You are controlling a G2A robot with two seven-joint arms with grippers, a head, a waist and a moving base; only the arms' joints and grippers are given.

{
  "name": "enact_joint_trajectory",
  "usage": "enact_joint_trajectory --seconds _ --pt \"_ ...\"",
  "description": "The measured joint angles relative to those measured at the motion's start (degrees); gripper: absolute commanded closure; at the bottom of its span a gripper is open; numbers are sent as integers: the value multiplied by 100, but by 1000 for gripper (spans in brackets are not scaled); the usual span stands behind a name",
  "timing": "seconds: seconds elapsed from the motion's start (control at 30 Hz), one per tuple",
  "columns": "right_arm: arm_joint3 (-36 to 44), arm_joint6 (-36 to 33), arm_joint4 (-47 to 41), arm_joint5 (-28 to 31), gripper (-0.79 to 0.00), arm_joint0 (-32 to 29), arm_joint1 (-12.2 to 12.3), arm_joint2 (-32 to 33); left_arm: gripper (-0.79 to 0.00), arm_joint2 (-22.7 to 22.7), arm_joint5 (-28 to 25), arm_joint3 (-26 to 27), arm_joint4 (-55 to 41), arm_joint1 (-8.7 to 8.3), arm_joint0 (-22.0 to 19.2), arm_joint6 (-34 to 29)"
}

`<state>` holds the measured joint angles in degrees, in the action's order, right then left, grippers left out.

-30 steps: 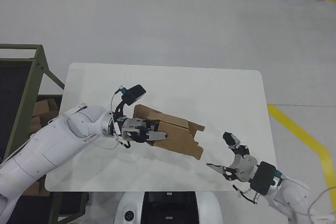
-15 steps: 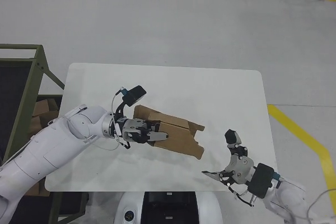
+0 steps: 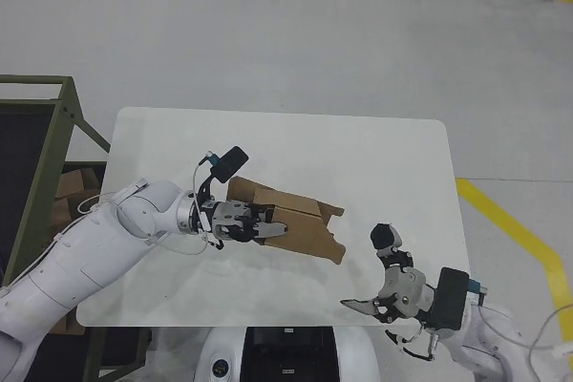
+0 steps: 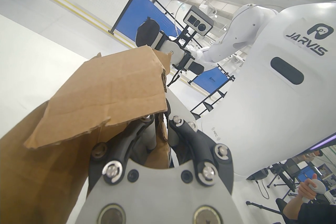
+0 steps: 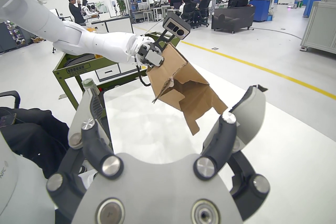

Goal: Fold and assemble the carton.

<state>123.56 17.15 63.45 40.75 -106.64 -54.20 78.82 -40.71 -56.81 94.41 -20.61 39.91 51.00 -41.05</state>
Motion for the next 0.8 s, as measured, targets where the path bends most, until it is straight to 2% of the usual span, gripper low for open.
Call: enact_joint_trajectory --seconds 0.13,0.27,0.43,0.6,0.8 --pt "0 -408 -201 -165 -785 238 -31 -185 0 -91 44 20 299 31 113 199" --pt "17 -811 -339 -677 -785 460 -87 -426 0 -173 62 24 478 58 200 319" --pt "-37 -1160 -499 -973 -785 669 -133 -610 0 -276 18 12 571 75 297 364" --pt "11 -1134 -504 -1505 -785 628 -173 -587 0 -387 -29 12 625 84 390 384" --pt "-70 -1070 -649 -1591 -785 422 -177 -405 0 -489 -90 24 648 99 478 374"
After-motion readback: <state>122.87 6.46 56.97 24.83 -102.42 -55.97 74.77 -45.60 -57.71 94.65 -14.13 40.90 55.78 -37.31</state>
